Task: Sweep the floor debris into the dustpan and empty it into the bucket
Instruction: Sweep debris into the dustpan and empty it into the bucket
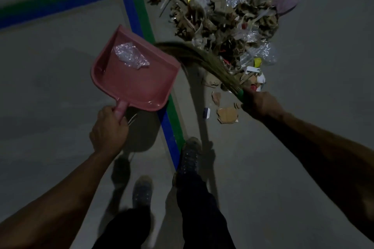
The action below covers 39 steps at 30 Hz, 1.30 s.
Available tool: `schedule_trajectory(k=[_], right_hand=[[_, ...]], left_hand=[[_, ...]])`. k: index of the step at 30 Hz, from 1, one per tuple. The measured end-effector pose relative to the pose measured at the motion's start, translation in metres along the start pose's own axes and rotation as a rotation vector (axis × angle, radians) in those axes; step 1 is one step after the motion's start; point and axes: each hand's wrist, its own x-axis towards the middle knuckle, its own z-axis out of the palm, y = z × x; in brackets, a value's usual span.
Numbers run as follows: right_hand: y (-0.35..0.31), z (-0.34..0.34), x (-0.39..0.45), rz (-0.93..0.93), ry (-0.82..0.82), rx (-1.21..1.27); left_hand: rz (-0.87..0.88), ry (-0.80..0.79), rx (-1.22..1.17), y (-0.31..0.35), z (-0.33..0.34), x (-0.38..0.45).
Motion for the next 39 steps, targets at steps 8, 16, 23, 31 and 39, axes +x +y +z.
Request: schedule_trajectory(k=[8,16,23,31,39], right_hand=[[-0.054,-0.041,-0.014,0.101,0.143,0.419],[-0.087,-0.033,0.005,0.522,0.34,0.814],[-0.093,0.007,-0.02,0.905,0.394,0.872],[-0.075,0.059,-0.007,1.206,0.214,0.929],[-0.15,0.058,0.097,0.863,0.149,0.745]], left_hand=[[0.037,-0.021,0.022,0.02,-0.034,0.052],[0.31,-0.121,0.036,0.054,-0.047,0.153],[0.574,-0.195,0.167,0.066,-0.048,0.214],[0.663,-0.193,0.271,0.065,-0.027,0.251],[0.669,-0.191,0.289,0.055,-0.01,0.26]])
